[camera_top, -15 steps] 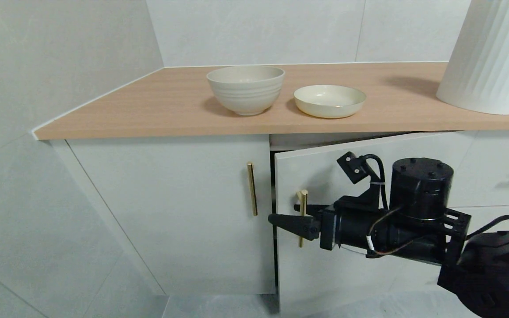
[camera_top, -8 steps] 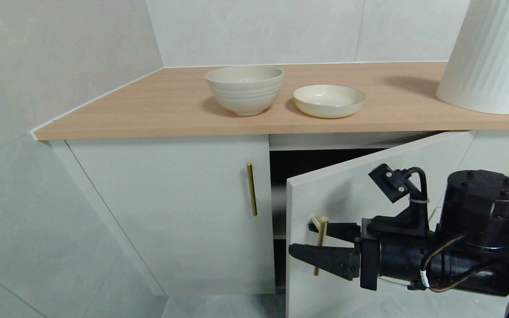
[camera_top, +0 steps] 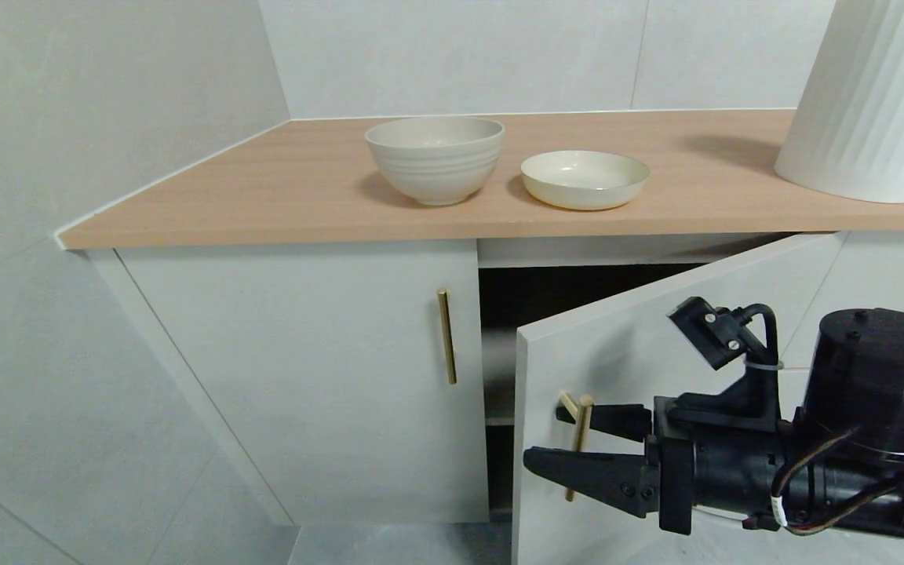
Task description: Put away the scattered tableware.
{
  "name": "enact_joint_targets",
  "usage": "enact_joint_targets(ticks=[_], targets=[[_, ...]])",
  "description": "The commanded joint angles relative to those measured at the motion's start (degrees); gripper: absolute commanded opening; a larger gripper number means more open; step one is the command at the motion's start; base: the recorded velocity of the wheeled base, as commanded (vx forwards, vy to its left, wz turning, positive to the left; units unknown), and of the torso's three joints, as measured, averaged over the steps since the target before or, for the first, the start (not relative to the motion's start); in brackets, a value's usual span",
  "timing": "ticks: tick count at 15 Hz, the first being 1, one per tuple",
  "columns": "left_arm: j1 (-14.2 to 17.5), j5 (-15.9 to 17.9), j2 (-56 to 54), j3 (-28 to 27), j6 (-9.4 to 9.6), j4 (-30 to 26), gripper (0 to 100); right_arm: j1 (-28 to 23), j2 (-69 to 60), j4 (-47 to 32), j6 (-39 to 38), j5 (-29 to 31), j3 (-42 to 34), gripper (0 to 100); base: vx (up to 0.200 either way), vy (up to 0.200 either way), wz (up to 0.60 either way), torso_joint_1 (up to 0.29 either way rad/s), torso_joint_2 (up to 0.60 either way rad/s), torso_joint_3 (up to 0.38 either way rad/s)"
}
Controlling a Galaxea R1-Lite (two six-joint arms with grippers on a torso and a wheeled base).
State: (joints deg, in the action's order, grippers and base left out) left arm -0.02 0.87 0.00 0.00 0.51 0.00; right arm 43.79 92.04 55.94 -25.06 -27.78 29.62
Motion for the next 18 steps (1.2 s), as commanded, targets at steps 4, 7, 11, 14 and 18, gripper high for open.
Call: enact_joint_targets(ticks=[4, 7, 11, 14, 18], targets=[[0.0, 0.1, 0.0, 0.0, 0.28, 0.1, 100, 0.5, -0.1, 0.2, 0.0, -0.1, -0.2, 100, 0.000, 0.000, 0.00, 0.000, 0.00, 0.000], [0.0, 0.2, 0.0, 0.0, 1.25, 0.1, 100, 0.6, -0.1, 0.2, 0.0, -0.1, -0.3, 100, 0.000, 0.000, 0.00, 0.000, 0.00, 0.000], [0.0, 0.4, 0.0, -0.4, 0.81, 0.7, 100, 0.7, -0.1, 0.2, 0.0, -0.1, -0.3, 100, 0.000, 0.000, 0.00, 0.000, 0.00, 0.000], [-0.7, 7.4, 2.3, -13.5, -3.68, -1.2, 100, 0.6, -0.1, 0.2, 0.0, -0.1, -0.2, 100, 0.000, 0.000, 0.00, 0.000, 0.00, 0.000], [-4.4, 19.6, 24.9, -31.1, -4.99, -6.3, 100, 0.6, -0.3, 0.2, 0.0, -0.1, -0.2, 100, 0.000, 0.000, 0.00, 0.000, 0.00, 0.000]])
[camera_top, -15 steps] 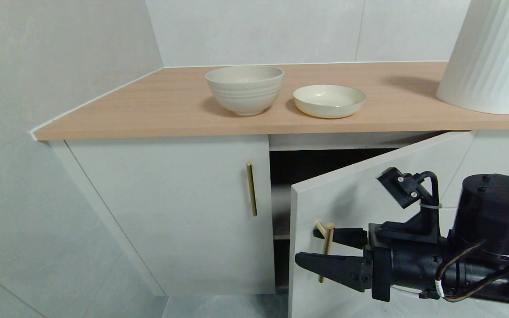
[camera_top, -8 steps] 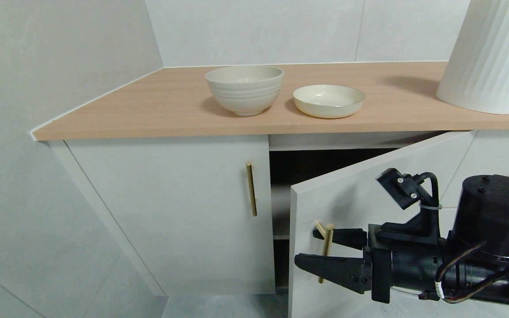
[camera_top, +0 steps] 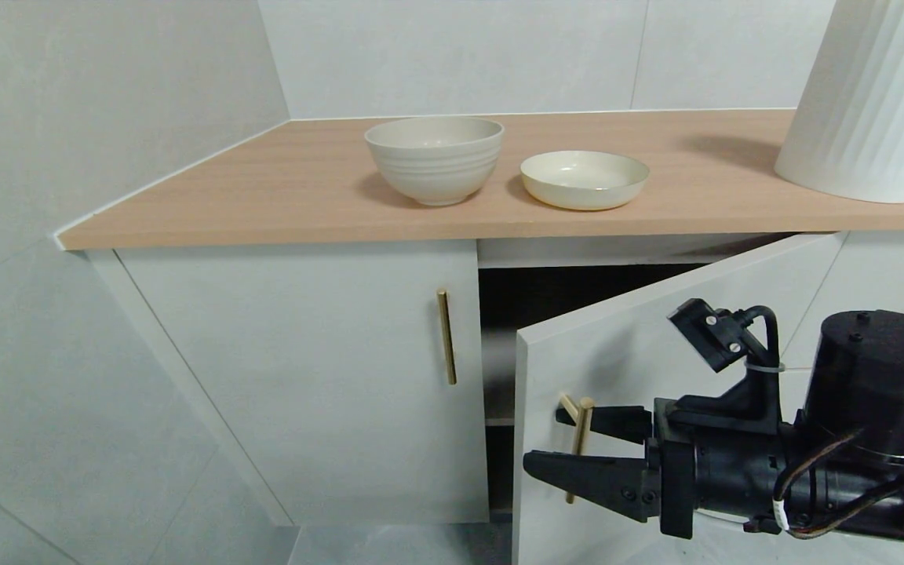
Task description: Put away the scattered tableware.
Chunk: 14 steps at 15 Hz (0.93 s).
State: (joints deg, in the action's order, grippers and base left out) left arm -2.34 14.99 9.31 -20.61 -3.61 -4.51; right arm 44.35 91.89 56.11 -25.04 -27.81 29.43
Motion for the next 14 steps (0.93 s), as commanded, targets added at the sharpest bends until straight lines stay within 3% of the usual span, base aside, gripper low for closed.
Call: enact_joint_targets(ticks=[1, 3, 4, 6, 10, 11, 13, 14], targets=[[-2.1, 6.7, 24.9, -16.6, -1.05, -0.9, 100, 0.1, -0.2, 0.0, 0.0, -0.1, 0.0, 100, 0.000, 0.000, 0.00, 0.000, 0.00, 0.000], [-2.6, 8.2, 36.5, -21.4, -0.61, 1.6, 100, 0.0, -0.3, 0.0, 0.1, -0.1, 0.0, 100, 0.000, 0.000, 0.00, 0.000, 0.00, 0.000], [-5.5, 9.5, 41.3, -21.1, -0.70, 4.5, 100, 0.0, -0.6, 0.0, 0.1, 0.0, 0.0, 100, 0.000, 0.000, 0.00, 0.000, 0.00, 0.000], [-10.7, 9.6, 48.4, -17.4, -1.49, 8.6, 100, 0.0, -1.0, 0.0, 0.1, 0.0, 0.0, 100, 0.000, 0.000, 0.00, 0.000, 0.00, 0.000], [-13.1, 9.6, 60.9, -10.1, -1.67, 21.7, 100, 0.0, -0.8, 0.0, 0.1, 0.0, 0.0, 100, 0.000, 0.000, 0.00, 0.000, 0.00, 0.000], [-13.4, 9.6, 62.0, -9.0, -2.10, 23.8, 100, 0.1, -0.7, 0.0, 0.1, -0.1, 0.0, 100, 0.000, 0.000, 0.00, 0.000, 0.00, 0.000], [-15.4, 9.6, 61.8, -8.7, -5.09, 24.8, 100, 0.6, 0.0, 0.0, 0.1, -0.1, 0.0, 100, 0.000, 0.000, 0.00, 0.000, 0.00, 0.000], [-17.0, 9.6, 61.7, -8.7, -6.24, 24.8, 0, 0.6, 0.0, 0.0, 0.1, -0.1, 0.0, 100, 0.000, 0.000, 0.00, 0.000, 0.00, 0.000]])
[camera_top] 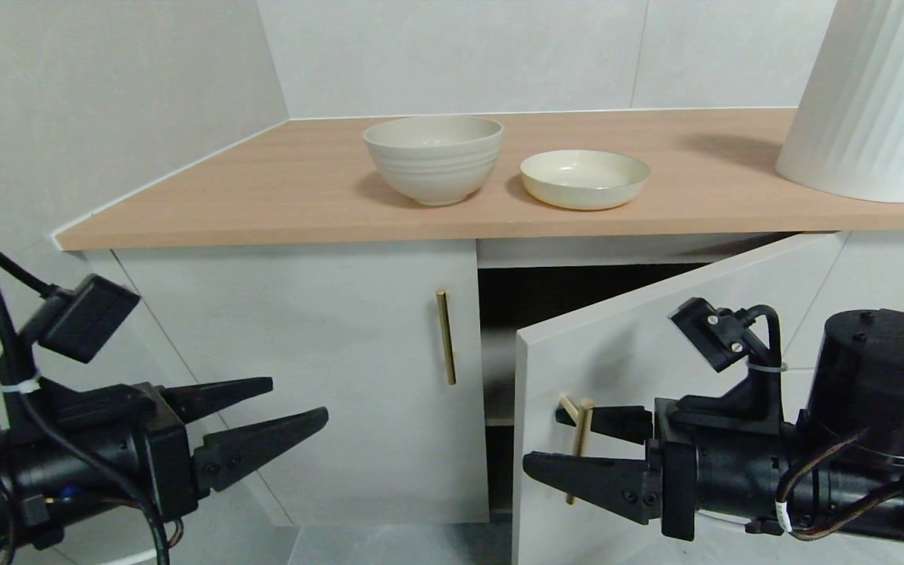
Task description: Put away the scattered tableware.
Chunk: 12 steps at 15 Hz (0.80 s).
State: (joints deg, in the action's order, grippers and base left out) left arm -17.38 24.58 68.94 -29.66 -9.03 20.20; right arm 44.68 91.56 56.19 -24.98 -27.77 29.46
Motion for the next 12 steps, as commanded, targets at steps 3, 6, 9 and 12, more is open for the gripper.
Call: enact_joint_targets(ticks=[3, 6, 9, 12], targets=[[-5.5, 0.2, 3.0, 0.3, -1.60, 0.3, 0, 0.2, 0.4, 0.0, 0.0, -0.1, 0.0, 100, 0.000, 0.000, 0.00, 0.000, 0.00, 0.000], [-9.2, 0.2, 4.7, 0.3, -1.60, 1.2, 0, 0.2, 0.5, 0.0, 0.0, -0.1, -0.1, 100, 0.000, 0.000, 0.00, 0.000, 0.00, 0.000], [-9.4, 0.2, 8.4, -0.8, -2.74, 5.3, 0, 0.2, 0.5, 0.1, 0.0, -0.1, -0.1, 100, 0.000, 0.000, 0.00, 0.000, 0.00, 0.000], [-10.9, 0.3, 19.5, -0.6, -4.59, 17.8, 0, 0.2, 0.1, 0.2, 0.3, 0.0, -0.1, 100, 0.000, 0.000, 0.00, 0.000, 0.00, 0.000]])
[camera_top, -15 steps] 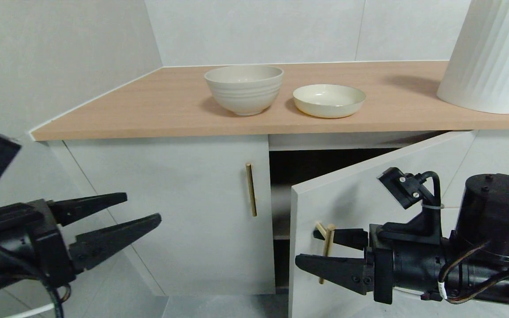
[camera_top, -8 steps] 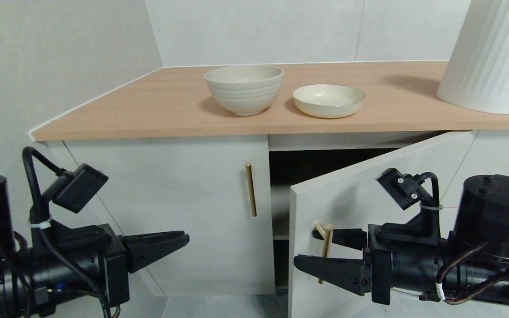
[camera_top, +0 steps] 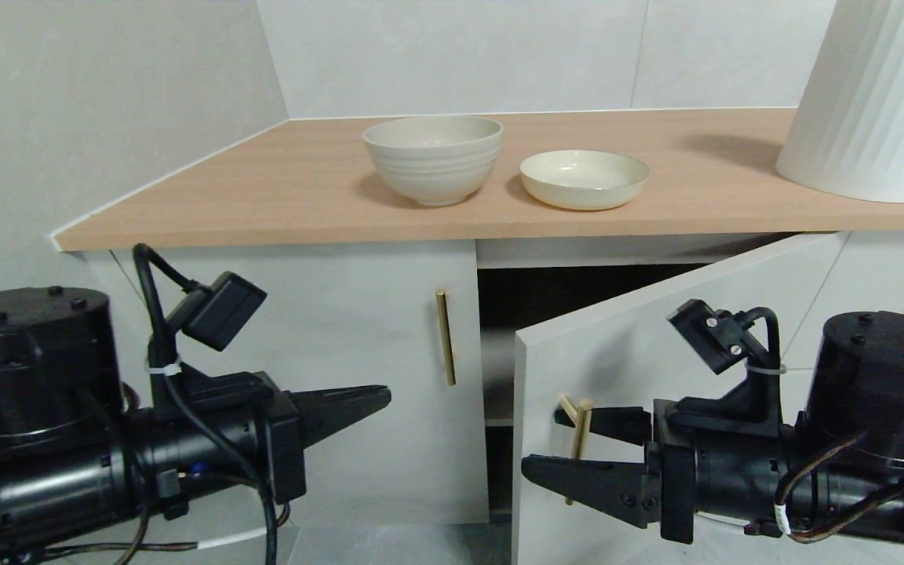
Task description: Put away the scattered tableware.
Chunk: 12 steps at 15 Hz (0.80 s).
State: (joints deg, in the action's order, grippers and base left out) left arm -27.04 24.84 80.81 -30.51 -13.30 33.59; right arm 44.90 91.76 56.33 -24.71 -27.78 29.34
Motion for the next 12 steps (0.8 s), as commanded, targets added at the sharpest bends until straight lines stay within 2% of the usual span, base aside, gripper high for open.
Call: enact_joint_targets(ticks=[1, 3, 5, 7, 10, 12], targets=[[-2.5, -0.1, 11.9, 0.8, -0.24, 9.7, 0, 0.0, -0.2, 0.1, 0.0, 0.0, -0.2, 100, 0.000, 0.000, 0.00, 0.000, 0.00, 0.000], [-4.9, -0.4, 20.3, 0.5, -0.32, 20.7, 0, 0.0, -0.4, 0.2, 0.1, 0.0, -0.3, 100, 0.000, 0.000, 0.00, 0.000, 0.00, 0.000], [-7.5, -0.4, 26.8, -1.8, -0.32, 28.0, 0, 0.0, -0.4, 0.2, 0.3, 0.1, -0.4, 100, 0.000, 0.000, 0.00, 0.000, 0.00, 0.000], [-9.7, -0.5, 29.3, -3.5, -0.24, 30.3, 0, 0.0, -0.4, 0.3, 0.3, 0.2, -0.5, 100, 0.000, 0.000, 0.00, 0.000, 0.00, 0.000], [-11.0, -0.7, 30.3, -3.7, -0.50, 32.1, 0, 0.0, -0.1, 0.3, 0.4, 0.0, -1.1, 100, 0.000, 0.000, 0.00, 0.000, 0.00, 0.000], [-11.5, -0.9, 30.9, -3.8, -1.91, 35.9, 0, 0.0, 0.2, 0.3, 1.7, 0.0, -1.5, 100, 0.000, 0.000, 0.00, 0.000, 0.00, 0.000]])
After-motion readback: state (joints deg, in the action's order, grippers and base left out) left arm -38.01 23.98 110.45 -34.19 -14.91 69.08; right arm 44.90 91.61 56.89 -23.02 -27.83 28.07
